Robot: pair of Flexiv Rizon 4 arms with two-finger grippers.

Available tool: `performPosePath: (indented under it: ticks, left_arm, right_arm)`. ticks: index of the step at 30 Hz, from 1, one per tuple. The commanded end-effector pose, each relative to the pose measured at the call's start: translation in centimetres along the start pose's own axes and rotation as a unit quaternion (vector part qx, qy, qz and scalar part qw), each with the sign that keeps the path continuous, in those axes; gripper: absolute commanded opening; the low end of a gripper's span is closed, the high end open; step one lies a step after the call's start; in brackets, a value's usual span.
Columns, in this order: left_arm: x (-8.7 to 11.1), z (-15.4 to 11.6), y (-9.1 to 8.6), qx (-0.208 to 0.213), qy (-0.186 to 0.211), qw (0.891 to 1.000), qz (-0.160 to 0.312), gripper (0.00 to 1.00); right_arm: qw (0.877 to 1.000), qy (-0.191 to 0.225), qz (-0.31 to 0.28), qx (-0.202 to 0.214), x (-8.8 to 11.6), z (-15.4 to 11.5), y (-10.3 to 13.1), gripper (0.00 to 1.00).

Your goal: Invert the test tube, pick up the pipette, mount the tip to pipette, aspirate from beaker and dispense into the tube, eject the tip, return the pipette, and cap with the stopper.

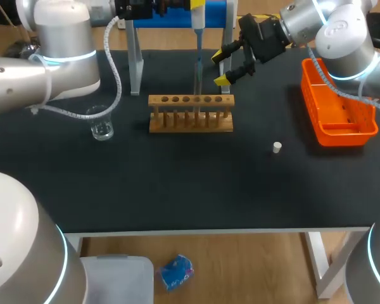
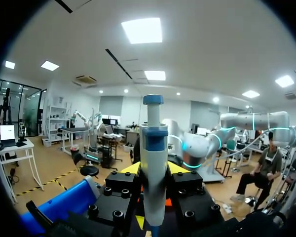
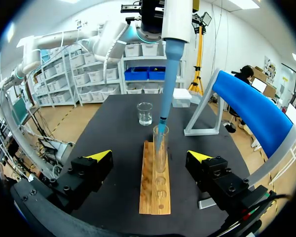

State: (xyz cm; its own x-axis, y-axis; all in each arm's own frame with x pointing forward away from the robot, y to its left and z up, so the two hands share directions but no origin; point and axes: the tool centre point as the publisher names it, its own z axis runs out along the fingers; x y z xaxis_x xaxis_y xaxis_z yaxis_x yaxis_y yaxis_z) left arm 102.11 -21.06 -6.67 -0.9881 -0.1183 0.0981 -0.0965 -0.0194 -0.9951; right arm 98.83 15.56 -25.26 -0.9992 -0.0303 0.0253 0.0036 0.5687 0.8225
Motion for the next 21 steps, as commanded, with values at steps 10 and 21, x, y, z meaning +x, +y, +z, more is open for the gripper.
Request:
performPosePath:
  ticks: [10, 21]
  left_arm:
    - [-0.4, 0.1, 1.4, 0.001, -0.001, 1.000, -0.006, 0.00]
    - [-0.3, 0.0, 1.9, 0.000, -0.003, 1.000, -0.007, 0.00]
  right_arm:
    - [1.000, 0.001, 0.000, 0.001, -0.1, -0.1, 0.0, 1.00]
    - [1.000, 0.001, 0.000, 0.001, -0.1, -0.1, 0.0, 1.00]
